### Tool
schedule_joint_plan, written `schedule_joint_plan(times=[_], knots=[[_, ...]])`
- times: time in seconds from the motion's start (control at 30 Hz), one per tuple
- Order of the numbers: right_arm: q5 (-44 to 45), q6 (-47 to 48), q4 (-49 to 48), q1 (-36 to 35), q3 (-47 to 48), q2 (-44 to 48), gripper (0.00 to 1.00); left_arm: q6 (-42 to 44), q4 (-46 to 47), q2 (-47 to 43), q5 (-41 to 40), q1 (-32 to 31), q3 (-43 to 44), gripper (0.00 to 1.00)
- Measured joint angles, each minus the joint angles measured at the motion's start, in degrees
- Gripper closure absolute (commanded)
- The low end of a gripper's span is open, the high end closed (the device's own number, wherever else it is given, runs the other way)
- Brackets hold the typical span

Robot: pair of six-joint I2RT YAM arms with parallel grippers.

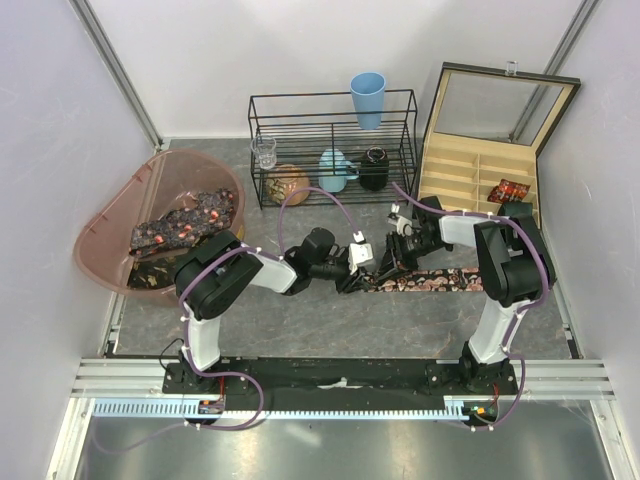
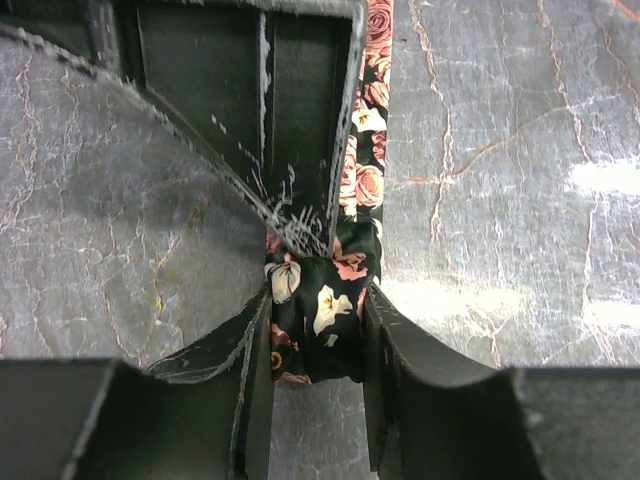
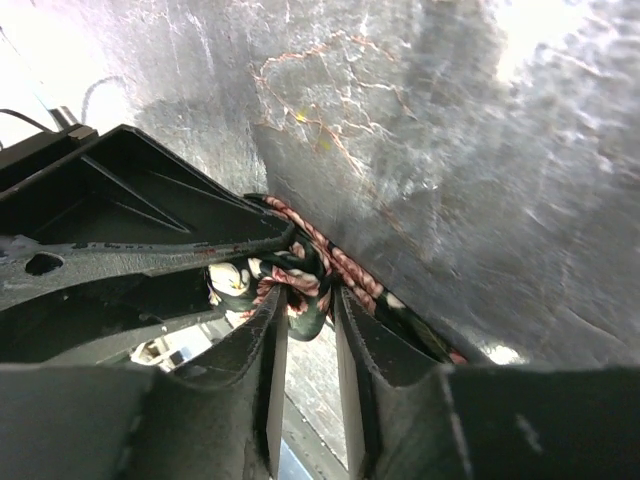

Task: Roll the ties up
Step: Roll the tie at the center of the board.

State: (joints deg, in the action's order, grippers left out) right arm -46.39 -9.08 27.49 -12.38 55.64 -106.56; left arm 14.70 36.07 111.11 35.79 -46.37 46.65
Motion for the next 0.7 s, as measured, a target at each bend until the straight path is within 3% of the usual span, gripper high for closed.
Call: schedule_joint_plan(times=[0.13, 0.5, 0.57, 0.6, 0.63, 0.7], knots=[[-1.2, -0.7, -0.3, 0.8, -1.0, 0.2, 0.80, 0.5, -0.1, -0.6, -0.6, -0.1, -0.7, 0.76], [-3.3, -1.4, -1.9, 1.2, -2.4, 0.0, 0.76, 0.8, -0.3, -0.7, -0.9, -0.2, -0.8, 0.76], [-3.7, -1.4, -2.2, 1.2, -2.5, -0.3, 0.96, 0.8, -0.2, -0.7, -0.8, -0.2, -0.8, 0.70], [-4.0, -1.6, -2.3, 1.3, -2.5, -0.5, 1.00, 0.8, -0.2, -0.7, -0.8, -0.2, -0.8, 0.65], [-4.2, -1.5, -2.3, 1.3, -2.5, -0.5, 1.00, 0.8, -0.2, -0.7, -0.8, -0.2, -0.8, 0.54], [-3.8, -1.4, -2.3, 1.4, -2.5, -0.6, 1.00, 0.6, 0.6, -0.7, -0.8, -0.2, -1.1, 0.45]])
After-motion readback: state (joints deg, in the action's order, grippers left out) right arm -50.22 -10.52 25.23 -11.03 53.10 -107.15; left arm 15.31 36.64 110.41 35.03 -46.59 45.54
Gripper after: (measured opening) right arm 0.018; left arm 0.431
